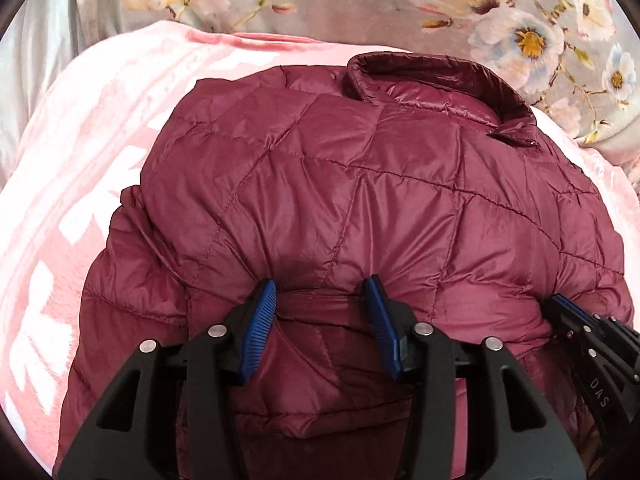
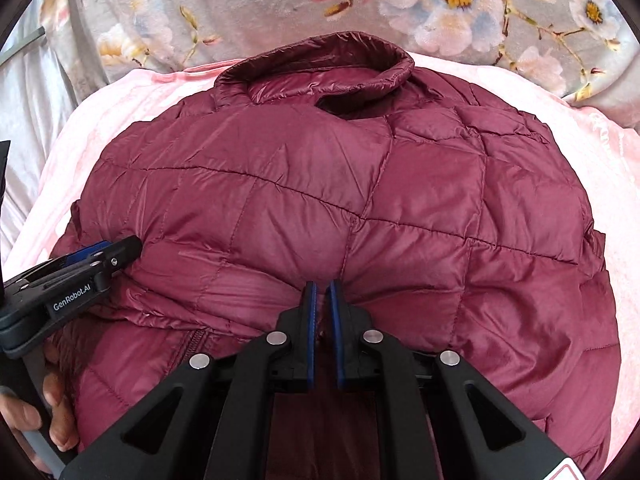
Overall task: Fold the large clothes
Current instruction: 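Grasp the jacket hem with both grippers side by side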
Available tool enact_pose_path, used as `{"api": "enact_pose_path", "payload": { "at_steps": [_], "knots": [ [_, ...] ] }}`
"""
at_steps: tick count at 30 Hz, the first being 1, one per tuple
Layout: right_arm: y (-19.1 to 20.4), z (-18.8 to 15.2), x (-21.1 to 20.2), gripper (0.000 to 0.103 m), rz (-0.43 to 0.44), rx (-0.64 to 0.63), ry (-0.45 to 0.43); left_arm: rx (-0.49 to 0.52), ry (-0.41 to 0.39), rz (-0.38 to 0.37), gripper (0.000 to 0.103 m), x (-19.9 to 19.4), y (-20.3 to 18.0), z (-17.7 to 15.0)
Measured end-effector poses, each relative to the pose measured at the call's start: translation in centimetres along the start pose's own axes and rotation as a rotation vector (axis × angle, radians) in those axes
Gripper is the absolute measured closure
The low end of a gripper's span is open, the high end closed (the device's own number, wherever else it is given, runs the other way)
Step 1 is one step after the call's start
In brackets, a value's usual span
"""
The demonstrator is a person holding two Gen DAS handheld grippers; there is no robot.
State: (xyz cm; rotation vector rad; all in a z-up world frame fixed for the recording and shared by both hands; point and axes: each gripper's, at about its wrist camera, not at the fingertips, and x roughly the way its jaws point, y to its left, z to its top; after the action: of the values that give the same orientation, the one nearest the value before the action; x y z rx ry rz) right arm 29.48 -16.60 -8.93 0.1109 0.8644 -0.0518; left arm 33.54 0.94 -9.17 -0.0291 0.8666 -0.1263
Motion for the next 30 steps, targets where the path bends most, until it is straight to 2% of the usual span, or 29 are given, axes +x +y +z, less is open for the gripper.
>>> {"api": "enact_pose_path", "payload": {
  "at_steps": [20, 22, 25, 28, 30],
  "knots": [
    [0.0, 0.1, 0.1, 0.096, -0.011, 0.002, -0.006, 0.039, -0.019, 0.060, 0.058, -0.1, -0.9, -0.2],
    [0.0, 0.1, 0.1, 0.096, -0.009, 0.002, -0.006, 0.030, -0.022, 0.049, 0.057, -0.2, -0.8, -0.2],
    [-0.7, 0.2, -1.0, 0.097, 0.008, 0.032, -0.022, -0.037, -0.018, -0.017, 0.057, -1.0, 0.9, 0.5],
    [-2.0, 0.6, -4.2, 0.097, -0.054, 0.041, -0.099, -0.072, -0.046, 0.038, 0.057, -2.8, 3.5, 2.6],
    [-3.2, 1.0, -4.8, 0.097, -0.105, 0.057, -0.101, -0.125, -0.051, 0.120, 0.049, -3.0, 5.9, 4.2]
  ]
}}
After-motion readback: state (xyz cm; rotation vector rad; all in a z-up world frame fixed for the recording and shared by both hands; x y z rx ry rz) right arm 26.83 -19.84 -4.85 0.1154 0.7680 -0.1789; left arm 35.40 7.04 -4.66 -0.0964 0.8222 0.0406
